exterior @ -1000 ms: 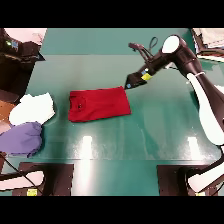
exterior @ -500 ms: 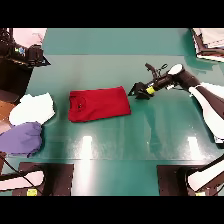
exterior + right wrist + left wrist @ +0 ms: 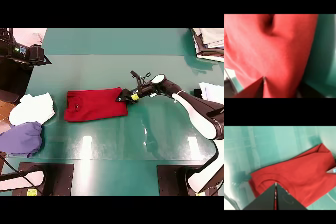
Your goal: Fold the shirts.
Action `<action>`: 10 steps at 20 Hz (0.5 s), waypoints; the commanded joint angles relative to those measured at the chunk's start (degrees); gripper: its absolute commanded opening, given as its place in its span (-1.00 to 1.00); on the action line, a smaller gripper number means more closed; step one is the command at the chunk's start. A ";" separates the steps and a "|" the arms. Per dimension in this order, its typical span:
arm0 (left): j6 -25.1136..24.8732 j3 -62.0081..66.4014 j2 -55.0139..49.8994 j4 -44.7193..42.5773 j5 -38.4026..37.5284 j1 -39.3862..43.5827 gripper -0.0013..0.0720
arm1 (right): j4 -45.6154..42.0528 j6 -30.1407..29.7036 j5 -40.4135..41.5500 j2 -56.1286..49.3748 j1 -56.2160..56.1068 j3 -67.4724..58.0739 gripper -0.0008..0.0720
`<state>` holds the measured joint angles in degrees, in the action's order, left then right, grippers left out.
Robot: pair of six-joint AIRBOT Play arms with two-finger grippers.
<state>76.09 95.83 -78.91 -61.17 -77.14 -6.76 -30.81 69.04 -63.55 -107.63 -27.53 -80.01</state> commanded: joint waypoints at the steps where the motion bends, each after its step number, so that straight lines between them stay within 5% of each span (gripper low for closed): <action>1: -0.09 -0.02 0.00 0.24 -0.37 1.33 -0.91 | 1.14 -3.72 -0.24 -0.13 -1.22 -1.36 -0.85; 5: -0.09 -0.02 0.00 0.20 0.44 6.93 -0.91 | -0.28 -5.46 -6.73 2.01 1.55 -7.10 -0.94; 10: -0.09 -0.02 0.00 0.15 1.27 14.82 -0.91 | -14.29 2.71 -8.20 16.11 15.91 -7.56 -0.94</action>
<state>76.01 95.83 -78.91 -60.97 -76.64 4.08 -37.15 67.64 -69.84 -97.91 -18.68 -86.87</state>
